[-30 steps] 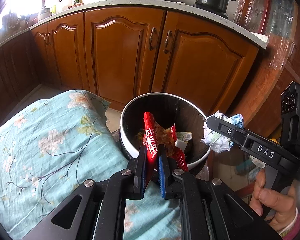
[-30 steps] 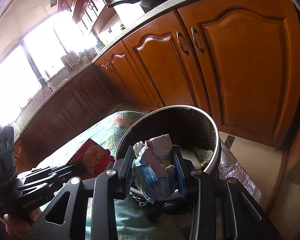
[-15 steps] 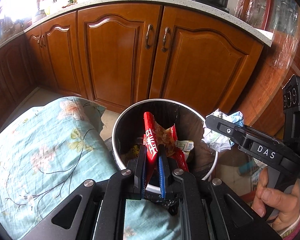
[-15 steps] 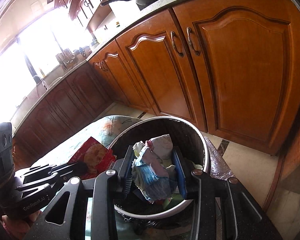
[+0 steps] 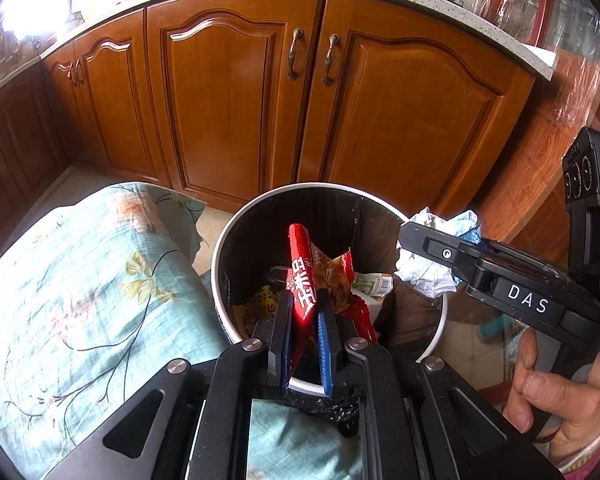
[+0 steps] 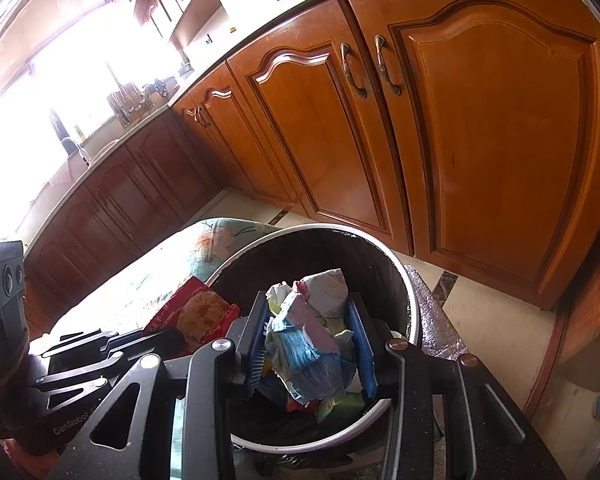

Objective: Collect trash

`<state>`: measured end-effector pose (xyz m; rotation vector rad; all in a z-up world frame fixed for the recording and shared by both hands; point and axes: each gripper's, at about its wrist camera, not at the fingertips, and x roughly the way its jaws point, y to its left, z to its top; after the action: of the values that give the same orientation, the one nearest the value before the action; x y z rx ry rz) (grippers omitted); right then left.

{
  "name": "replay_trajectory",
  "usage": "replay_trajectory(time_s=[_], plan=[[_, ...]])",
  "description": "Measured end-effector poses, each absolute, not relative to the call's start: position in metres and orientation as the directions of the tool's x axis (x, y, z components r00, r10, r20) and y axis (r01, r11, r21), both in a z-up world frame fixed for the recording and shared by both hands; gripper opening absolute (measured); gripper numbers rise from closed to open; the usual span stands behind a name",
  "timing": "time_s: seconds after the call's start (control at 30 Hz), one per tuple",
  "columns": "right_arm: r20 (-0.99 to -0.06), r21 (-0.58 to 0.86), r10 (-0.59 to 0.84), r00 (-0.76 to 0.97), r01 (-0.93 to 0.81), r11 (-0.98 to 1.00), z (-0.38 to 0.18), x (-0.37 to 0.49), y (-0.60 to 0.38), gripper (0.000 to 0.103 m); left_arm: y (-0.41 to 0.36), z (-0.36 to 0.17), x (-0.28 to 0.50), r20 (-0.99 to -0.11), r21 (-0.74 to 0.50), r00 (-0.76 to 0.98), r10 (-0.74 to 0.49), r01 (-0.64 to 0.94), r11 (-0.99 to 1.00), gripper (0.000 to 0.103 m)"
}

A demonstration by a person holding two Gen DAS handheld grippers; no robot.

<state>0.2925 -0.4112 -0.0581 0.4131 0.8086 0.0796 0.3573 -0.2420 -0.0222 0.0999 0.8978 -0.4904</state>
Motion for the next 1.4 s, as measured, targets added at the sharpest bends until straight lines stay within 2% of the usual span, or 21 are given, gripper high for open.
replay_trajectory(time_s=[0.27,0.33,0.4,0.47,0.5,0.63,0.8,0.93,1.07,1.4], plan=[[-0.698,0.382,0.227,0.679,0.085,0.920,-0.062,0.297,-0.412,0.043,-0.246,-0.024,0.359,-0.779,-0.121,0.513,-0.362,0.443,0.888,0.012],[-0.701,0.380,0.226,0.676,0.087,0.921,-0.063,0.297,-0.412,0.044,-0.245,-0.024,0.361,-0.780,-0.134,0.508,-0.365,0.435,0.890,0.019],[-0.707,0.379,0.226,0.670,0.090,0.921,-0.064,0.299,-0.412,0.049,-0.244,-0.023,0.361,-0.778,-0.136,0.513,-0.363,0.427,0.894,0.021],[-0.707,0.389,0.232,0.668,0.093,0.917,-0.063,0.300,-0.414,0.066,-0.243,-0.021,0.358,-0.774,-0.137,0.518,-0.363,0.423,0.896,0.030],[-0.703,0.395,0.235,0.671,0.094,0.914,-0.063,0.299,-0.415,0.070,-0.242,-0.020,0.357,-0.770,-0.139,0.522,-0.366,0.423,0.895,0.033],[-0.694,0.396,0.229,0.683,0.097,0.913,-0.058,0.294,-0.416,0.073,-0.234,-0.014,0.350,-0.755,-0.135,0.546,-0.363,0.412,0.901,0.046],[-0.682,0.396,0.224,0.696,0.095,0.913,-0.050,0.285,-0.413,0.077,-0.217,-0.009,0.338,-0.745,-0.145,0.564,-0.357,0.385,0.912,0.052],[-0.663,0.406,0.219,0.716,0.098,0.909,-0.045,0.271,-0.407,0.088,-0.198,-0.007,0.323,-0.734,-0.176,0.581,-0.352,0.339,0.924,0.062],[-0.630,0.437,0.223,0.744,0.102,0.894,-0.044,0.247,-0.398,0.092,-0.182,-0.006,0.299,-0.711,-0.196,0.605,-0.358,0.319,0.927,0.068],[-0.570,0.431,0.195,0.798,0.089,0.898,-0.040,0.191,-0.354,0.098,-0.136,-0.003,0.227,-0.642,-0.240,0.676,-0.362,0.272,0.932,0.071]])
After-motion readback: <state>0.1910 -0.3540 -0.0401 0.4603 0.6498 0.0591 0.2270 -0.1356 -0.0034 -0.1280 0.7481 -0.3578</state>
